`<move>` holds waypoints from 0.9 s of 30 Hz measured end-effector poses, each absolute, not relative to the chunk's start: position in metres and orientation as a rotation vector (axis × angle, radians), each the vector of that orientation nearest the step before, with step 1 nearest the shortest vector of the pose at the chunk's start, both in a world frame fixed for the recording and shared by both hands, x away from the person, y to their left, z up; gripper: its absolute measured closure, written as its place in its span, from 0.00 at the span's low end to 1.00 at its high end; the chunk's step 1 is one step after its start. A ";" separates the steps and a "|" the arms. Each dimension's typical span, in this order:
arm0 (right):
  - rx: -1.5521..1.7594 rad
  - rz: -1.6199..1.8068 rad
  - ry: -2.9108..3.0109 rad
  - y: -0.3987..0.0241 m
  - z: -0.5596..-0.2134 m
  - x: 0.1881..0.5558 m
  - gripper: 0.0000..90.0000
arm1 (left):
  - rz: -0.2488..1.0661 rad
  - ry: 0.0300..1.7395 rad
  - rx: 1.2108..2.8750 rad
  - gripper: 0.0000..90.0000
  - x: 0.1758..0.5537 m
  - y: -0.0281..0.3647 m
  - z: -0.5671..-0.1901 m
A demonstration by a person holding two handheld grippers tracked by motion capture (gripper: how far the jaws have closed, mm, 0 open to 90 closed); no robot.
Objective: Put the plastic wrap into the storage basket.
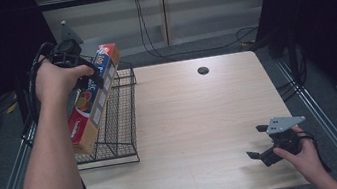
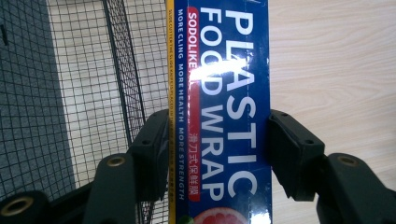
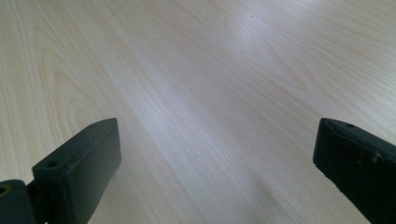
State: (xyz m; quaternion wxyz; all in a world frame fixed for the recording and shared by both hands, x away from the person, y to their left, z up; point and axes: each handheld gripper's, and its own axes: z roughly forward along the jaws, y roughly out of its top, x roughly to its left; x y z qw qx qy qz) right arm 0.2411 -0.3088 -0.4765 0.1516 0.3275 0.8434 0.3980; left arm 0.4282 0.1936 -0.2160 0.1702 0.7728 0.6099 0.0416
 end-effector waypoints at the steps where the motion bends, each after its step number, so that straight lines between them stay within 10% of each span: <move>1: 0.939 1.142 2.422 -0.309 -0.476 0.241 0.01 | 0.123 1.738 2.197 0.49 0.428 0.194 -0.216; 27: 0.930 1.136 2.422 -0.308 -0.477 0.242 0.01 | 0.168 1.817 2.170 0.49 0.440 0.213 -0.217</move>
